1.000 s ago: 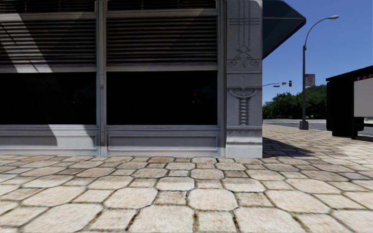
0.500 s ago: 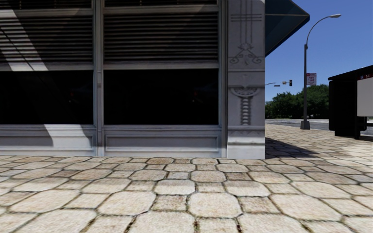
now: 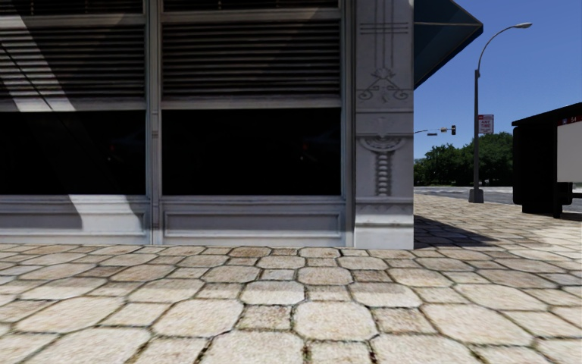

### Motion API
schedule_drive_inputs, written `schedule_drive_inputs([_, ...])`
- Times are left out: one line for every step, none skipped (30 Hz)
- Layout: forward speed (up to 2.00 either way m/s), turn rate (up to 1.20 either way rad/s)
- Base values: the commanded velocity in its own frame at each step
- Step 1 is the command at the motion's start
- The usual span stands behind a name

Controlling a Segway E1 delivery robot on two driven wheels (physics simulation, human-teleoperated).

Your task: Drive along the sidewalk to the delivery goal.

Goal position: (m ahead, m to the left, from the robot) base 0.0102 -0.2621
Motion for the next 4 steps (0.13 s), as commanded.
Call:
schedule_drive_inputs([0.0, 0.0])
schedule_drive_inputs([0.0, 0.0])
schedule_drive_inputs([0.0, 0.0])
schedule_drive_inputs([0.0, 0.0])
